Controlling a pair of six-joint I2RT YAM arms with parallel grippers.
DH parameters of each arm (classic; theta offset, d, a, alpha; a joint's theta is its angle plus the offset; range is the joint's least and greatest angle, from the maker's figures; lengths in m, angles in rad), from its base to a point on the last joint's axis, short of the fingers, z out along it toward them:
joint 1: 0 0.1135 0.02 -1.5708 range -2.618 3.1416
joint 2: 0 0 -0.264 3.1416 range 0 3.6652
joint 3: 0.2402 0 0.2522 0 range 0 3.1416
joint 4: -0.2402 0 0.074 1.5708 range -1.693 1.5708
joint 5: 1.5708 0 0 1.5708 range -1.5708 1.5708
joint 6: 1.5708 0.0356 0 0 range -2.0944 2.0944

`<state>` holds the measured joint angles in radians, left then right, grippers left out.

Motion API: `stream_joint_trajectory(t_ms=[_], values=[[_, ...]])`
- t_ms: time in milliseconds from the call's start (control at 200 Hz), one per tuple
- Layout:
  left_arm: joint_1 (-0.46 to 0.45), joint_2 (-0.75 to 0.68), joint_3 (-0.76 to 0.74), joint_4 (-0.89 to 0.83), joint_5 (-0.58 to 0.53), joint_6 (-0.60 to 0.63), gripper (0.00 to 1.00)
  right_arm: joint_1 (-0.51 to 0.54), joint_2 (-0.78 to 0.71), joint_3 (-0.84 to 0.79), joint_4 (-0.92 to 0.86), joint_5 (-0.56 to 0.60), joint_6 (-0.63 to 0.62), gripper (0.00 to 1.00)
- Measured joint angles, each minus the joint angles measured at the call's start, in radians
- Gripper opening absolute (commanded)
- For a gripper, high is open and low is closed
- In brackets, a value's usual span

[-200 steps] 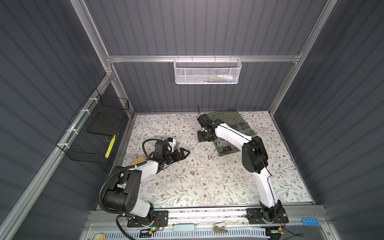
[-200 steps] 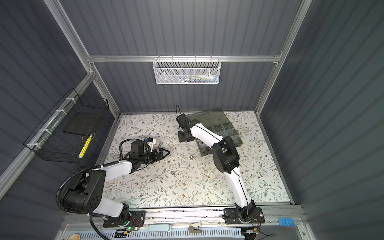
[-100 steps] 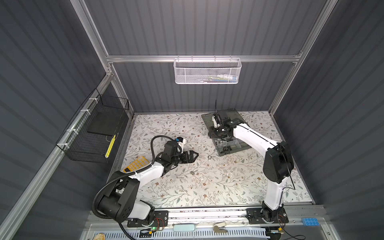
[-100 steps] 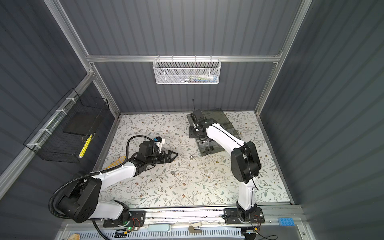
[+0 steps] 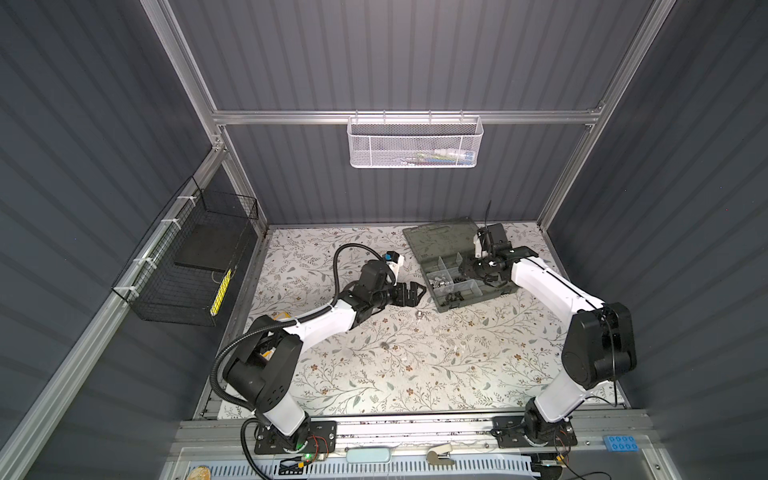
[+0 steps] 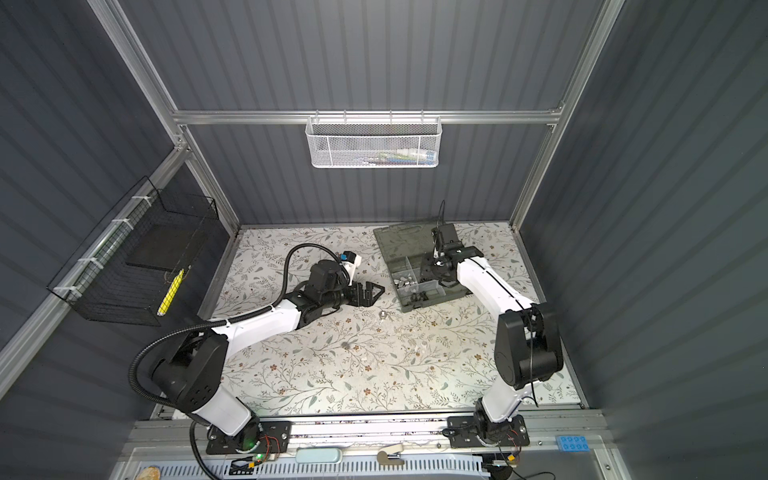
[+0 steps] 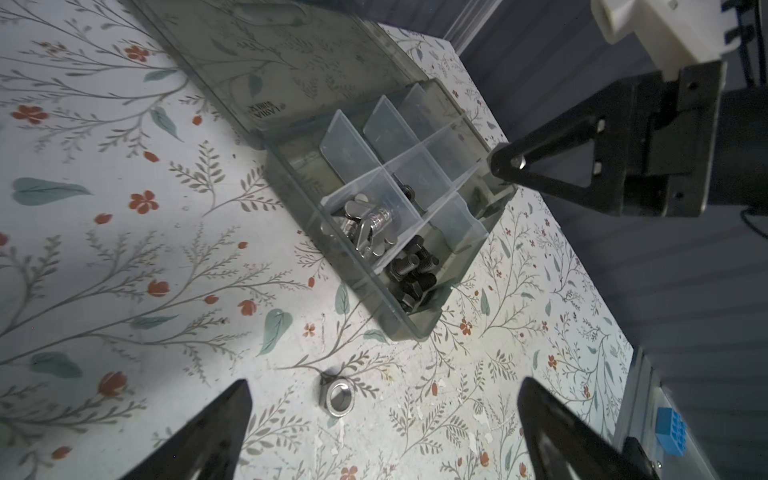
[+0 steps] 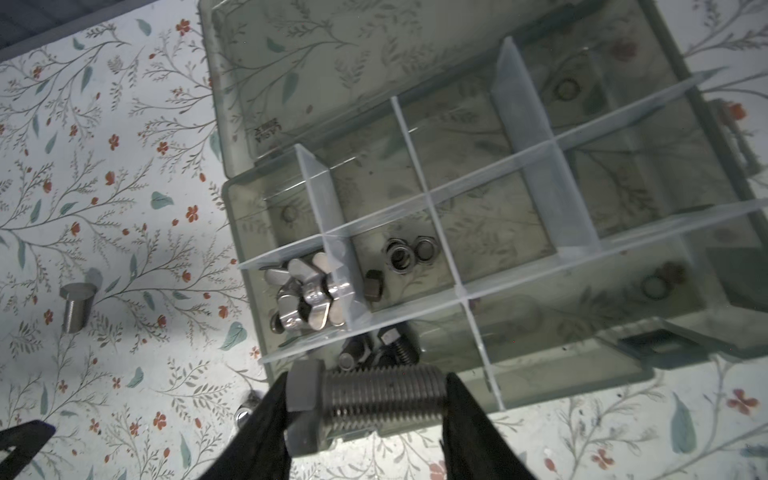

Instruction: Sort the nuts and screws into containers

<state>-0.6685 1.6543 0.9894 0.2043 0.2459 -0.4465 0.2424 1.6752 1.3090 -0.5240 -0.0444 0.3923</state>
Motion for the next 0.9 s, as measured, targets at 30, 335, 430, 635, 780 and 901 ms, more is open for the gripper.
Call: stream_joint_trajectory(t_ms=[30, 335, 430, 635, 780, 901], values=[[-0.008, 0.013, 0.005, 0.002, 0.0, 0.005, 1.0, -0.017, -0.001, -0.01, 0.003, -0.003, 0.0, 0.34], [-0.033, 0.083, 0.008, 0.05, 0.026, 0.026, 1.0, -0.154, 0.016, -0.092, 0.034, -0.017, -0.004, 0.36], [-0.033, 0.088, 0.008, 0.068, 0.036, 0.026, 1.0, -0.174, 0.051, -0.097, 0.055, -0.018, -0.012, 0.37], [-0.033, 0.089, 0.003, 0.082, 0.043, 0.026, 1.0, -0.178, 0.121, -0.097, 0.072, -0.012, -0.034, 0.39], [-0.033, 0.089, 0.002, 0.081, 0.043, 0.03, 1.0, -0.178, 0.14, -0.097, 0.095, -0.011, -0.038, 0.47], [-0.033, 0.089, 0.002, 0.08, 0.042, 0.039, 1.0, -0.178, 0.151, -0.09, 0.101, -0.011, -0.037, 0.53]])
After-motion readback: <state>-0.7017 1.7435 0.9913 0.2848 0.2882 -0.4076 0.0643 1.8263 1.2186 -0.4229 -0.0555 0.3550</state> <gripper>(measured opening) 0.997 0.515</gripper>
